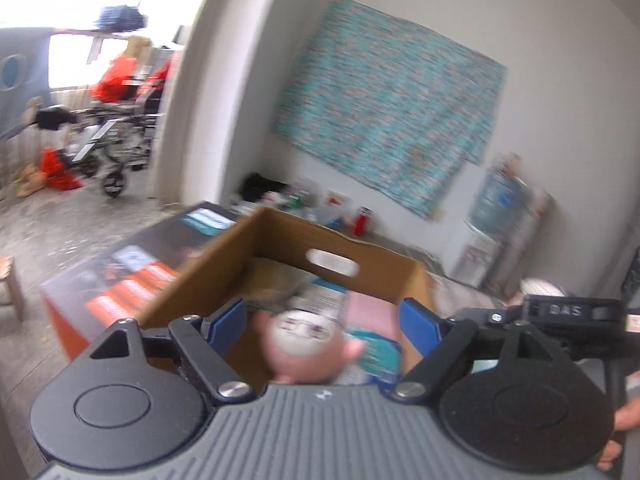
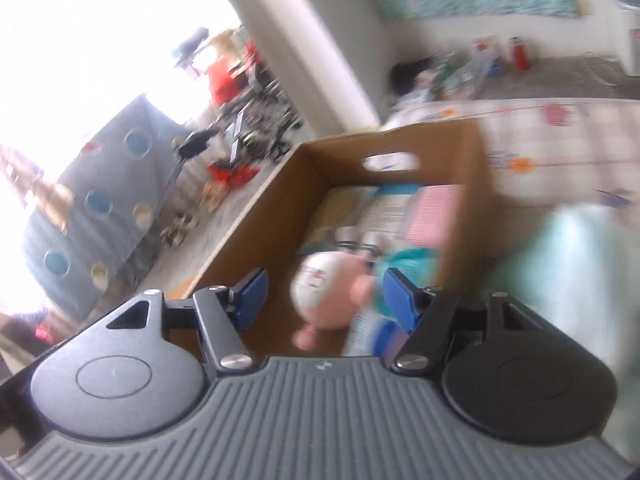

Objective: Organize soft objects
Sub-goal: 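Move the right tool back over the bedsheet to the blue towel bundle, then close the right tool on the blue towel bundle while the left tool grips it too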

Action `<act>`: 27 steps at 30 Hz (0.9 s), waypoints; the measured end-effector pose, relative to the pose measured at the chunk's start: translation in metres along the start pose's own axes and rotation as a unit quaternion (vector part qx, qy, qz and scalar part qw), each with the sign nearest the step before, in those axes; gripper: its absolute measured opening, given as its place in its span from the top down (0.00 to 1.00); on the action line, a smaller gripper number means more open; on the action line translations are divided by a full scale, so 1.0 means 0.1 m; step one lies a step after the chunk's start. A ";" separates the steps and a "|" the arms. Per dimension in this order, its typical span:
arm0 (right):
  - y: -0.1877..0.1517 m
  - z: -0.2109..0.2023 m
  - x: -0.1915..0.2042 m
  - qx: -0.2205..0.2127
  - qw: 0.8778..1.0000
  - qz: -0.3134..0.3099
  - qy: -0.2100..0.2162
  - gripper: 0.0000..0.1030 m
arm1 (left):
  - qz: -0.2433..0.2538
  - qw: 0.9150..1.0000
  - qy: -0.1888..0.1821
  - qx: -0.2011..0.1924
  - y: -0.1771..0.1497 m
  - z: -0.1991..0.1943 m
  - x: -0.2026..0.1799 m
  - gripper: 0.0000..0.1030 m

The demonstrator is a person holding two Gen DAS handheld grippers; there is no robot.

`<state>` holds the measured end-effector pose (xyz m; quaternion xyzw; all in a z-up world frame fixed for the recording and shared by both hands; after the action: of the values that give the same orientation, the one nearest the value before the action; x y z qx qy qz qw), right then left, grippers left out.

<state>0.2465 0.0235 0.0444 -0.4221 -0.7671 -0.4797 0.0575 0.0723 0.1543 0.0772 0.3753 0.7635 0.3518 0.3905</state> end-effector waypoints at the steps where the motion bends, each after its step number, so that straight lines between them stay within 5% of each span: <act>1: -0.05 -0.14 -0.12 -0.007 1.000 0.010 -0.009 0.38 | 0.009 1.000 -0.011 0.007 -0.05 0.05 -0.13 0.17; 8: -0.31 -1.19 -1.08 -0.057 0.991 0.069 -0.104 0.37 | 0.075 0.989 -0.107 0.067 -0.44 0.40 -1.17 0.17; 15: -0.36 -1.93 -2.10 -0.086 0.971 0.111 -0.194 0.37 | 0.135 0.959 -0.161 0.189 -0.62 1.08 -2.16 0.17; 22: -0.47 -1.87 -3.12 -0.041 0.959 0.152 -0.237 0.37 | 0.138 0.922 -0.160 0.324 -0.88 2.07 -2.87 0.19; 27: -0.49 -1.51 -3.51 -0.003 0.956 0.163 -0.243 0.38 | 0.120 0.904 -0.146 0.384 -1.24 2.76 -3.20 0.27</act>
<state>0.3881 -0.3119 -0.0816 -0.6458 -0.6768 -0.3493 -0.0544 0.4047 -0.1083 -0.0429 0.6322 0.7232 0.0169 0.2775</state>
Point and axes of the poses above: each gripper's, at about its wrist camera, not at the fingertips, and z roughly the way its jaws point, x to its left, y to its top, the point moved 7 cm from there along z, roughly the way its jaws point, and after that the axes turned 5 degrees about -z, right-handed, at the moved point
